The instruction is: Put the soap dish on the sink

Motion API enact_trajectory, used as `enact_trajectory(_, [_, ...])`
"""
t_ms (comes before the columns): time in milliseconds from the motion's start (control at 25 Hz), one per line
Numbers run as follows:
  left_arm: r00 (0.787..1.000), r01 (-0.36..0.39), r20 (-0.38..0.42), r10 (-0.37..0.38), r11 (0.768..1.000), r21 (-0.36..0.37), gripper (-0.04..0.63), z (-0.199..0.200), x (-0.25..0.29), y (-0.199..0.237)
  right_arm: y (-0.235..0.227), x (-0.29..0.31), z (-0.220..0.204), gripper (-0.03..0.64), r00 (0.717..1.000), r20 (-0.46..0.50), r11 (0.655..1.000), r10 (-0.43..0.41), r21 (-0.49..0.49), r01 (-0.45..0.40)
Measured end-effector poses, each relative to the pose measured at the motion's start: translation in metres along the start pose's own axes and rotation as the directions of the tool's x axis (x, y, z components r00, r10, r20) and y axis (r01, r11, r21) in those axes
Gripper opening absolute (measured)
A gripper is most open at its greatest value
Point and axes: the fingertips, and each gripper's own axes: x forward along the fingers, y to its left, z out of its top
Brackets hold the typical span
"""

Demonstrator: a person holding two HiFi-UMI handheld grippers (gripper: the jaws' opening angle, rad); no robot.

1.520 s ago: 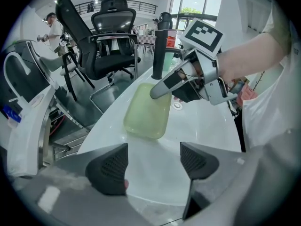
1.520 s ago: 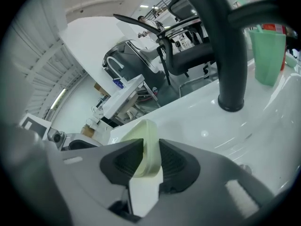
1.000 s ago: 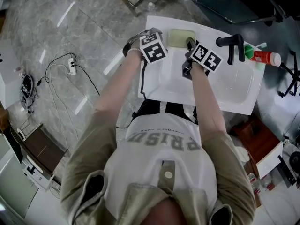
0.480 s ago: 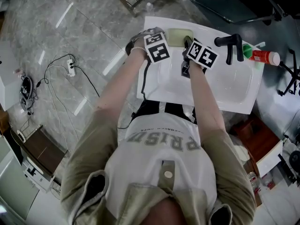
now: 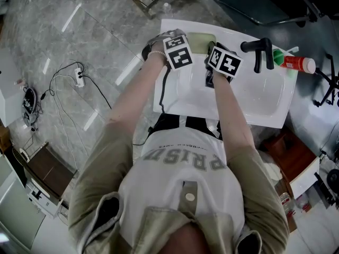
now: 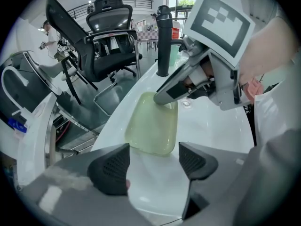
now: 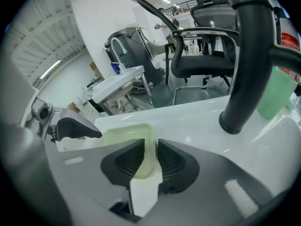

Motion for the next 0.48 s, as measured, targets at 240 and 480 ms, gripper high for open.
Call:
enact_trajectory(240, [1.0, -0.006, -0.001, 0.006, 1.0, -0.003, 0.344, -0.0001, 0.0001, 0.0026, 0.0011, 0.0, 0.0007, 0.086, 1.0, -0.005, 0.999, -0.005, -0.053, 0.004])
enact_trajectory(480, [1.0, -0.012, 0.002, 0.012, 1.0, -0.008, 0.344, 0.0019, 0.0017, 0.0045, 0.0008, 0.0016, -0.0005, 0.077, 0.999, -0.019, 0.987, -0.034, -0.157, 0.031])
